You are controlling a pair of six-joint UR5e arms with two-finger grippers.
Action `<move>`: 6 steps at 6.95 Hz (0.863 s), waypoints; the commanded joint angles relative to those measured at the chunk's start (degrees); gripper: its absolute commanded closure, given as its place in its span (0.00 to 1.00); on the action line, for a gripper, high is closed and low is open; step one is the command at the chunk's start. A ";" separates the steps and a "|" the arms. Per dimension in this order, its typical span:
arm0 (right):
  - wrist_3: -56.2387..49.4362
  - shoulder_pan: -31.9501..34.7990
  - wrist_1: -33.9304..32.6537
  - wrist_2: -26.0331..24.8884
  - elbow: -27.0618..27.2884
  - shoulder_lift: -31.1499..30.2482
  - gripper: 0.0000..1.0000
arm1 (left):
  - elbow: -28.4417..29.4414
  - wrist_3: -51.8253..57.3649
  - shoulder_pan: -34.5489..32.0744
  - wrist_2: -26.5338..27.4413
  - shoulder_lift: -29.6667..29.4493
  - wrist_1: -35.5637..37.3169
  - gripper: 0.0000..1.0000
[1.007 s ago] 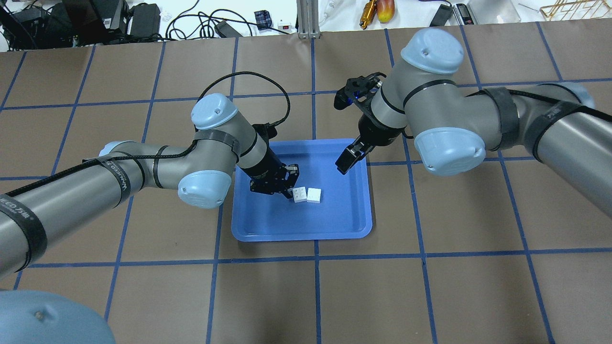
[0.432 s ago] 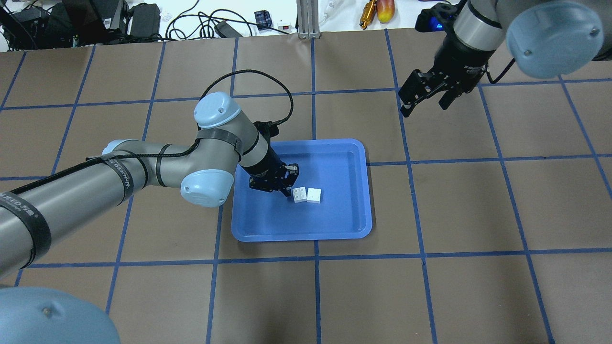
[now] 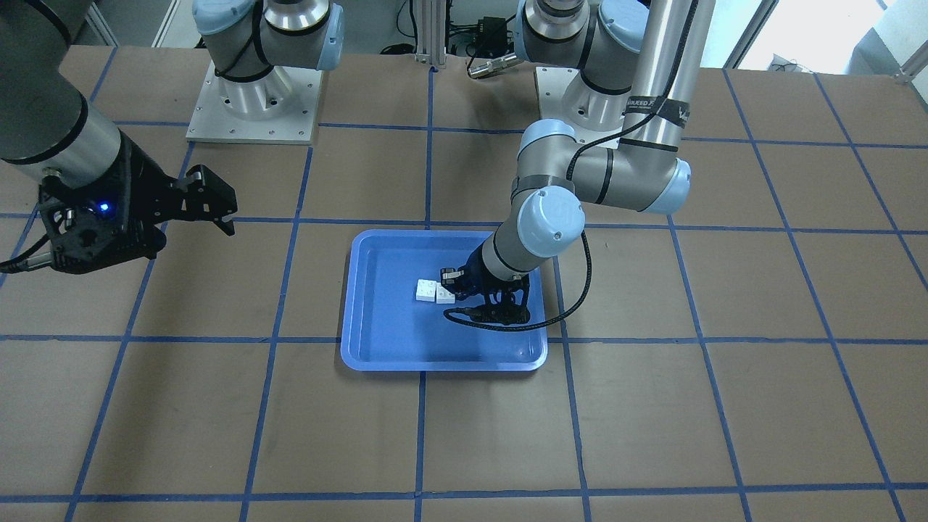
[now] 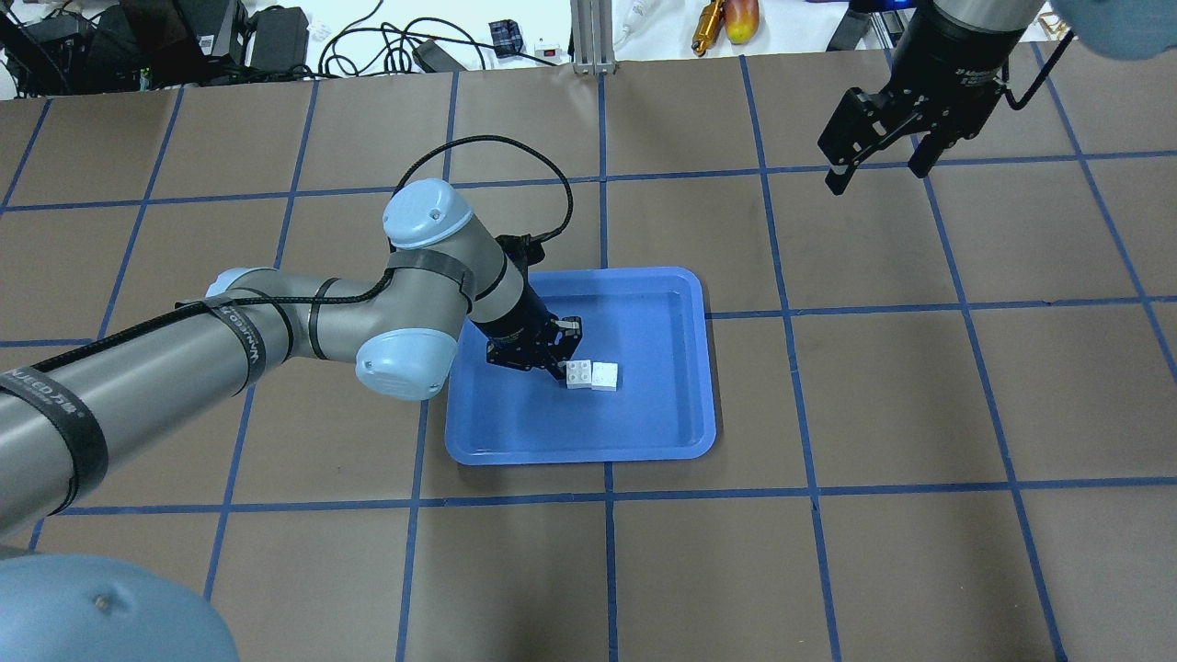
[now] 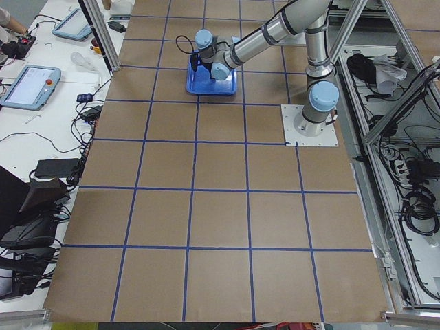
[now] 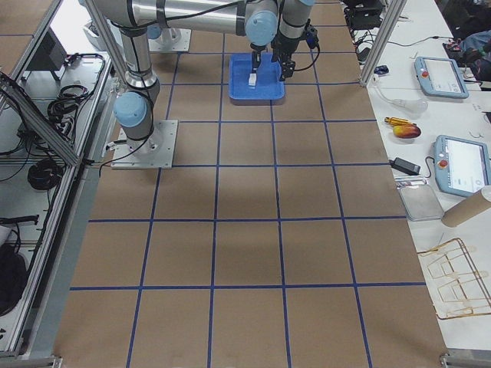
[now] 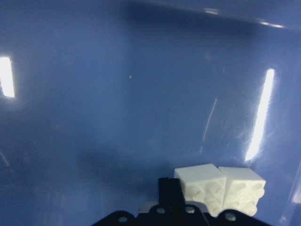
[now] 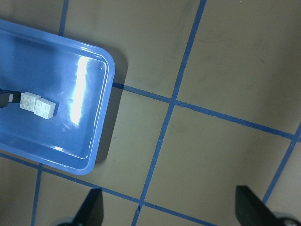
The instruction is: Assemble white blocks and place on blue tray
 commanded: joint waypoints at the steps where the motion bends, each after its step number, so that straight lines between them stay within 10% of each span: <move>1: 12.94 -0.62 3.07 -0.51 -2.65 -0.08 0.00 | 0.04 -0.17 -0.69 0.00 -0.11 0.09 1.00; 6: 26.09 -0.09 5.70 -8.11 -2.22 -3.85 0.00 | 0.12 0.00 -1.75 0.09 0.15 0.18 1.00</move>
